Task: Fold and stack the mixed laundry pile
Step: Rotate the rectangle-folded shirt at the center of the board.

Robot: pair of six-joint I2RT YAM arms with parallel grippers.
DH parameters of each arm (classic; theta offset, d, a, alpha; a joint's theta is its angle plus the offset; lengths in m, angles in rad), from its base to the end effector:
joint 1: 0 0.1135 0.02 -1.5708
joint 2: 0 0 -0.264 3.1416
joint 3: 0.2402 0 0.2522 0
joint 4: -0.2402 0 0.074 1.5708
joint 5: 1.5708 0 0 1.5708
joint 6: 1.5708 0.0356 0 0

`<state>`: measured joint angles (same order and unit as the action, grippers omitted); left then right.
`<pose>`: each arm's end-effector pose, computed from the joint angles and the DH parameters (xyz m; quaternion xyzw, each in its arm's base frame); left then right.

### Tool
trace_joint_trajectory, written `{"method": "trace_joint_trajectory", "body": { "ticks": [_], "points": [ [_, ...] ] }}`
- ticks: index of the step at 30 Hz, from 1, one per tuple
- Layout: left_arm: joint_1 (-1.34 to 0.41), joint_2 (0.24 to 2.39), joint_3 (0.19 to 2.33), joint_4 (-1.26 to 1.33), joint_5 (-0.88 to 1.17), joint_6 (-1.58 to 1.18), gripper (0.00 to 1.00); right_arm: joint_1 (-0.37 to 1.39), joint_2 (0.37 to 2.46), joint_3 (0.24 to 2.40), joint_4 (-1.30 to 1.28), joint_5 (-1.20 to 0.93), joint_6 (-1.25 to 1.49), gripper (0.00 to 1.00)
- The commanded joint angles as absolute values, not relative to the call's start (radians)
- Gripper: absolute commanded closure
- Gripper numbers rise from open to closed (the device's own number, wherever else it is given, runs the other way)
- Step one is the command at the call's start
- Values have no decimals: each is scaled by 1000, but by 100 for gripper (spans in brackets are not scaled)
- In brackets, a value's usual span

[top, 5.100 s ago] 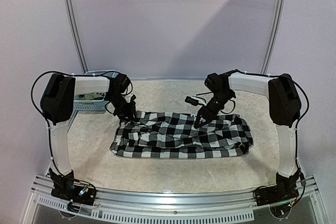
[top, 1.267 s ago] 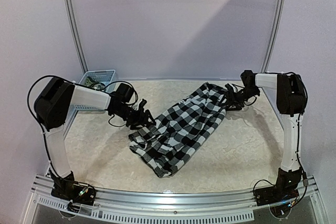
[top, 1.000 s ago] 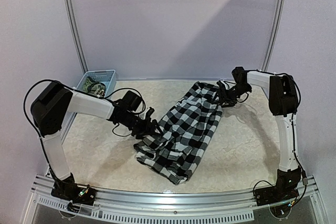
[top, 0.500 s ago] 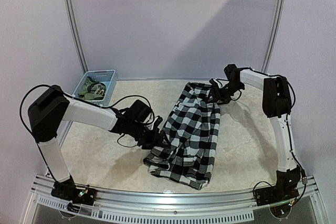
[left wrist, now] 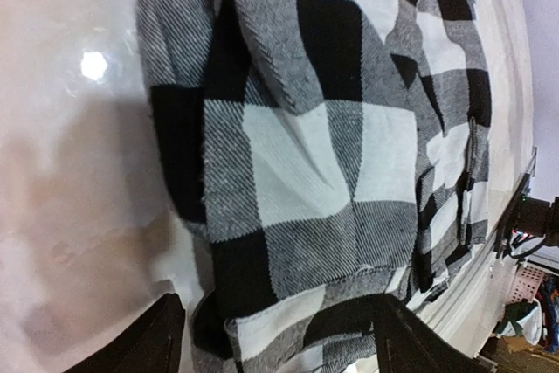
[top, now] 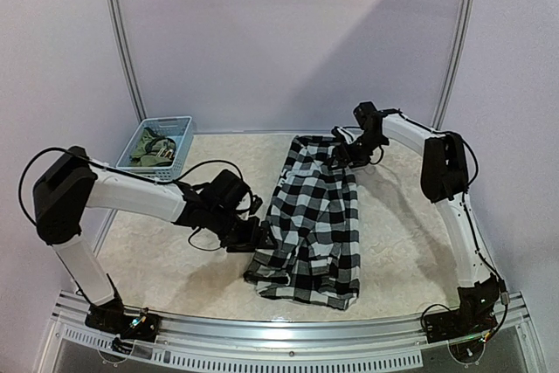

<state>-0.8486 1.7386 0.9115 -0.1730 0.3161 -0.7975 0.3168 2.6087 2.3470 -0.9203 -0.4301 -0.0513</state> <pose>0.2114 -0.2567 0.1434 0.0685 0.9462 -0.3065 0.0783 0.5084 0.1823 0.1438 -0.2160 0.9348 0.2325 0.1594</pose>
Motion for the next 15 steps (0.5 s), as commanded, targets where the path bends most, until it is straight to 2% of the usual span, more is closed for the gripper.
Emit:
{"method": "trace_joint_trajectory", "body": {
  "ticks": [1, 5, 9, 11, 15],
  "points": [
    [-861, 1593, 947, -321, 184, -757, 21, 245, 2436, 2206, -933, -297, -54, 20],
    [-860, 1513, 1006, -459, 47, -699, 13, 236, 2189, 2013, -894, -324, -61, 20],
    [-849, 1498, 1015, -503, -73, -714, 2, 238, 2048, 1838, -828, -486, -20, 22],
    [-840, 1501, 1003, -544, -179, -812, 1, 245, 2023, 1782, -786, -575, -6, 30],
    [-831, 1472, 920, -453, -253, -939, 0, 280, 2069, 1769, -756, -667, -5, 50]
  ]
}}
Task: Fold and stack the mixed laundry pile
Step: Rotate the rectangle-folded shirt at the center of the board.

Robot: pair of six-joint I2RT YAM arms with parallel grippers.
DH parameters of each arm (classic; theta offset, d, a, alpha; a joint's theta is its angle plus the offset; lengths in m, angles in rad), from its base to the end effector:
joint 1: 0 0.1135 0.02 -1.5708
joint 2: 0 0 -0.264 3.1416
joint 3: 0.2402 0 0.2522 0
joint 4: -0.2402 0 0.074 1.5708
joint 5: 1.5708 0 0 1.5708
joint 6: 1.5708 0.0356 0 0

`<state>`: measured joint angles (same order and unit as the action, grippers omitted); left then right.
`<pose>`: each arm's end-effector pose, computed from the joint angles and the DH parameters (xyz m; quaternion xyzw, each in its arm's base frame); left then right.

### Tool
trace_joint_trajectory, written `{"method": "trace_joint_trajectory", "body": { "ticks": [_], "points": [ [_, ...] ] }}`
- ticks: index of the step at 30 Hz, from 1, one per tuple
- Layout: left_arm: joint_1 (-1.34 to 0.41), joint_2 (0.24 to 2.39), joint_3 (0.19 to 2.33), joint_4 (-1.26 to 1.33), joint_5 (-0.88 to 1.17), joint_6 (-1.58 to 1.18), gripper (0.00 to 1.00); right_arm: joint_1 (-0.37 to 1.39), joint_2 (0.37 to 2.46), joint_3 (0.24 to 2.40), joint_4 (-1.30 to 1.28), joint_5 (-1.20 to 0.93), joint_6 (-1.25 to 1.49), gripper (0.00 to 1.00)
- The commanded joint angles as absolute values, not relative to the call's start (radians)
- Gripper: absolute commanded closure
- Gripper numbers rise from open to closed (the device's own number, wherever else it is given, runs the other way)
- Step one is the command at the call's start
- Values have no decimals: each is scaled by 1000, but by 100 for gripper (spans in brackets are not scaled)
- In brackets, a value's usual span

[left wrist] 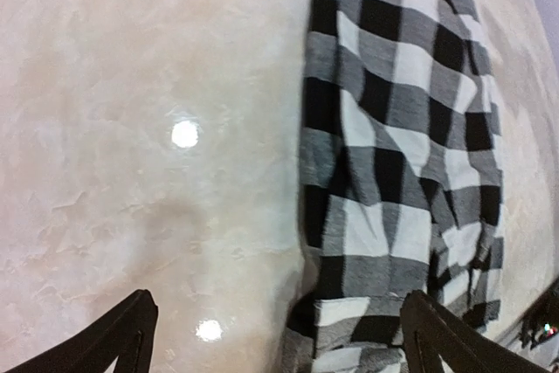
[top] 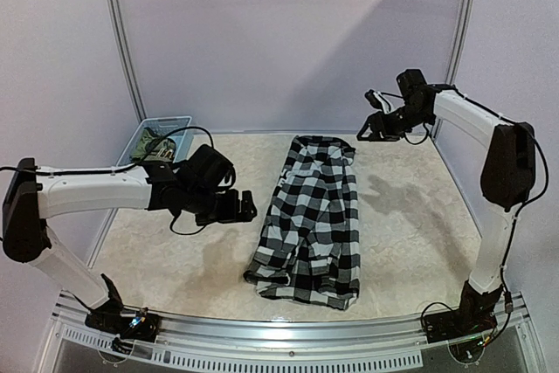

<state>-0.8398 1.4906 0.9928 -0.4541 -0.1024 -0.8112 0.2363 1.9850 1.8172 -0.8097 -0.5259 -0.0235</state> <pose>0.2071 -0.2255 0.2233 -0.0020 0.9514 -0.1904 0.2421 0.4201 0.1195 0.2865 -0.1950 0.9058 0.2771 0.2543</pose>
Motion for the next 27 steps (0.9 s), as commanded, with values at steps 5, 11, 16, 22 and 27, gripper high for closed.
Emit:
{"method": "trace_joint_trajectory", "body": {
  "ticks": [5, 11, 16, 22, 27],
  "points": [
    [-830, 1451, 840, -314, -236, -932, 1, 316, 2173, 1837, -729, -730, 56, 66],
    [-830, 1501, 806, -225, -153, -908, 15, 351, 2361, 1946, -723, -763, 130, 71],
    [-833, 1545, 827, -214, -55, -877, 19, 404, 2508, 2058, -814, -692, 121, 70],
    [-842, 1557, 825, -206, 39, -857, 19, 438, 2599, 2154, -883, -647, 103, 67],
    [-866, 1629, 841, -178, 110, -852, 23, 439, 2673, 2283, -927, -612, 57, 63]
  ]
}}
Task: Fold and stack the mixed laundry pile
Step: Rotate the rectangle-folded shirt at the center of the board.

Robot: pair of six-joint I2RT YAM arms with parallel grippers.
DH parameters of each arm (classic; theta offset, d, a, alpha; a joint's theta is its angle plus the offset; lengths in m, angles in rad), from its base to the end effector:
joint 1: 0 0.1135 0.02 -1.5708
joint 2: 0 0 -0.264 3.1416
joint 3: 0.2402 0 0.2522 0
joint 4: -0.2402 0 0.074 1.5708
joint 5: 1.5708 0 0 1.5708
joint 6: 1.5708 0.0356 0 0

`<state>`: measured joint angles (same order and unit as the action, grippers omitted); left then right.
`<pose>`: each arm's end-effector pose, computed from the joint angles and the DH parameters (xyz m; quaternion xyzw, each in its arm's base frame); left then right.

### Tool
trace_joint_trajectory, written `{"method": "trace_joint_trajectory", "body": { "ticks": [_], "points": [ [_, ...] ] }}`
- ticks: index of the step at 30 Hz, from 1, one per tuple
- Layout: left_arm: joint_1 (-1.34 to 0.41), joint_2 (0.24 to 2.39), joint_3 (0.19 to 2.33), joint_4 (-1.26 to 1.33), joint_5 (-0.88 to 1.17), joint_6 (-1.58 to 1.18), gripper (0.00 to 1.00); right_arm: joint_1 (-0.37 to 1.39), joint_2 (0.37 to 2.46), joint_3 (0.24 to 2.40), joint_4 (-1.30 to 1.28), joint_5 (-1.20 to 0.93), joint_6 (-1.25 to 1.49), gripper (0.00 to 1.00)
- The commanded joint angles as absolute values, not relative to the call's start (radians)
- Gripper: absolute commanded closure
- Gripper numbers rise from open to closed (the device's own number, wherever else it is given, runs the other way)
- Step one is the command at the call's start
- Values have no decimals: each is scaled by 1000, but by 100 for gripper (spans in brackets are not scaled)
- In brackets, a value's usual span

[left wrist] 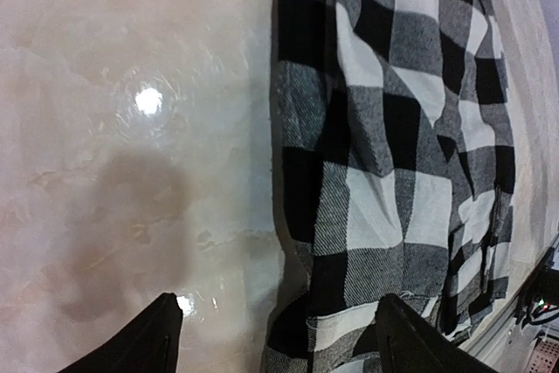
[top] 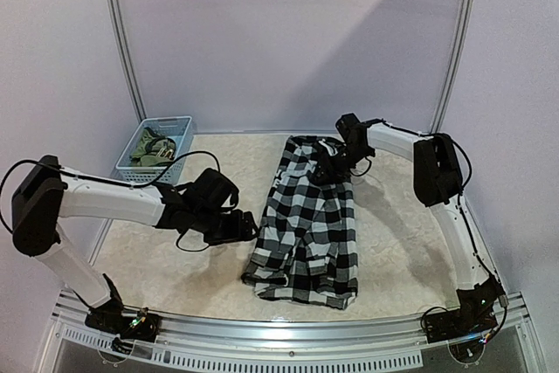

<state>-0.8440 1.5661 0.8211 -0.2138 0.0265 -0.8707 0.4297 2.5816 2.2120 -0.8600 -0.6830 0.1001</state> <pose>0.2003 -0.2267 0.1658 -0.0087 0.9534 -0.2360 0.1876 0.4704 0.2403 0.1254 -0.2084 0.9067 0.3604 0.0680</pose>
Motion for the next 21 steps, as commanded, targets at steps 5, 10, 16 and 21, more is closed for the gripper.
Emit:
{"method": "trace_joint_trajectory", "body": {
  "ticks": [5, 10, 16, 21],
  "points": [
    [-911, 1710, 874, -145, 154, -856, 27, 440, 2733, 2375, -942, -615, 27, 58],
    [-965, 1758, 928, -153, 174, -841, 29, 438, 2719, 2396, -975, -646, -34, 54],
    [-1007, 1761, 968, -195, 192, -831, 31, 397, 2551, 2308, -1019, -594, -104, 44],
    [-1048, 1767, 1038, -267, 191, -799, 28, 354, 2253, 2071, -980, -548, -141, 37]
  ]
}}
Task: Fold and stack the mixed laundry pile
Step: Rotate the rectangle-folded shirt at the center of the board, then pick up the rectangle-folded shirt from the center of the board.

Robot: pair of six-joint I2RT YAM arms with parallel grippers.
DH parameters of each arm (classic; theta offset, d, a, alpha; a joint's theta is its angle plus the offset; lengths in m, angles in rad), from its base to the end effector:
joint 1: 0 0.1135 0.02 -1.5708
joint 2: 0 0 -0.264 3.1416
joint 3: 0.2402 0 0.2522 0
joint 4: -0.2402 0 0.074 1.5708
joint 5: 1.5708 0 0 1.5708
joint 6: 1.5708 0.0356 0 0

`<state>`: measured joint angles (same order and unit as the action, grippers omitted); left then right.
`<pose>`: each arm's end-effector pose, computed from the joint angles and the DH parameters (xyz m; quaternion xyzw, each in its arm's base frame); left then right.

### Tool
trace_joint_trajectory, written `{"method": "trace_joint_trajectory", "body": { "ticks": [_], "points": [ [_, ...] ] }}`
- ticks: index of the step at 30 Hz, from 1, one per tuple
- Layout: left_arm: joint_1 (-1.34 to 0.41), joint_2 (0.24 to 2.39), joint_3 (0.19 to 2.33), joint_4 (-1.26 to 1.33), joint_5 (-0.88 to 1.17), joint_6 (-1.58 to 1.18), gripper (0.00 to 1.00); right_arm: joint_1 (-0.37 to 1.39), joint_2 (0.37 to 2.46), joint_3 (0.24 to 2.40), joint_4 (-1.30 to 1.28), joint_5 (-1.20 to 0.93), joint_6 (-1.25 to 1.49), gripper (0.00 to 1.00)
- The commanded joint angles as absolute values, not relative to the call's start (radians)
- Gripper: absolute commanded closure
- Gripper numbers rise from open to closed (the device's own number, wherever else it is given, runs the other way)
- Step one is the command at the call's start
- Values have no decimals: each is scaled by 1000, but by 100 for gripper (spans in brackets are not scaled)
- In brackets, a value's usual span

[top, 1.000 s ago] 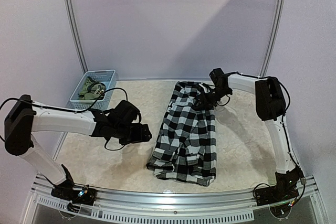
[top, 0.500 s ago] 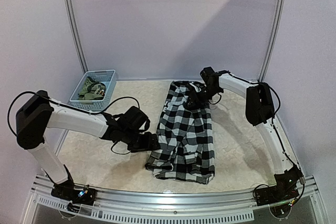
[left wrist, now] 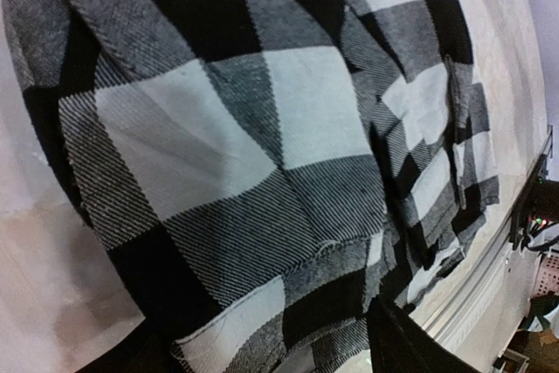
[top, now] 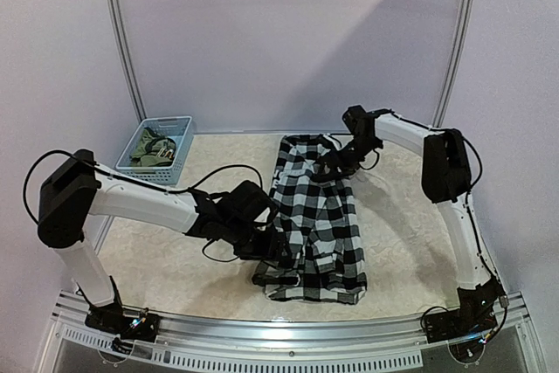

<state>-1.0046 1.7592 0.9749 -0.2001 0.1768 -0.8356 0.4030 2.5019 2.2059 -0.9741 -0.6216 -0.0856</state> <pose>0.1801 -0.2950 0.1514 0.1059 0.9480 -0.2803 0.1071 0.4648 0.2207 0.1587 -0.2721 0.9023 0.3211 0.0930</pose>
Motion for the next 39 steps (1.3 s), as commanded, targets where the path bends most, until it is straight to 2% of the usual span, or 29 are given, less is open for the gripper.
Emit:
{"method": "trace_joint_trajectory", "body": {
  "ticks": [1, 9, 14, 17, 20, 26, 32, 35, 39],
  "points": [
    [-1056, 1773, 1055, -295, 181, -795, 27, 352, 2189, 2004, -969, -539, -147, 36],
    [-1100, 1808, 1143, -432, 153, -779, 23, 328, 1759, 1434, -836, -525, -152, 31],
    [-1098, 1758, 1167, -632, 61, -765, 23, 315, 1600, 1348, -879, -563, -204, 29],
    [-1100, 1688, 1129, -690, 30, -795, 23, 315, 1536, 1291, -893, -617, -225, 24],
    [-1101, 1570, 1035, -638, -42, -861, 23, 314, 1480, 1191, -848, -629, -195, 13],
    [-1100, 1352, 807, -383, -215, -1029, 19, 270, 1418, 996, -722, -690, -49, 4],
    [-1098, 1444, 787, -264, -151, -1107, 19, 264, 1446, 927, -738, -780, 86, 9],
    [-1098, 1547, 819, -219, -79, -1129, 23, 264, 1496, 891, -720, -772, 134, 16],
    [-1094, 1629, 863, -226, -18, -1156, 26, 264, 1543, 864, -751, -745, 182, 20]
  ]
}}
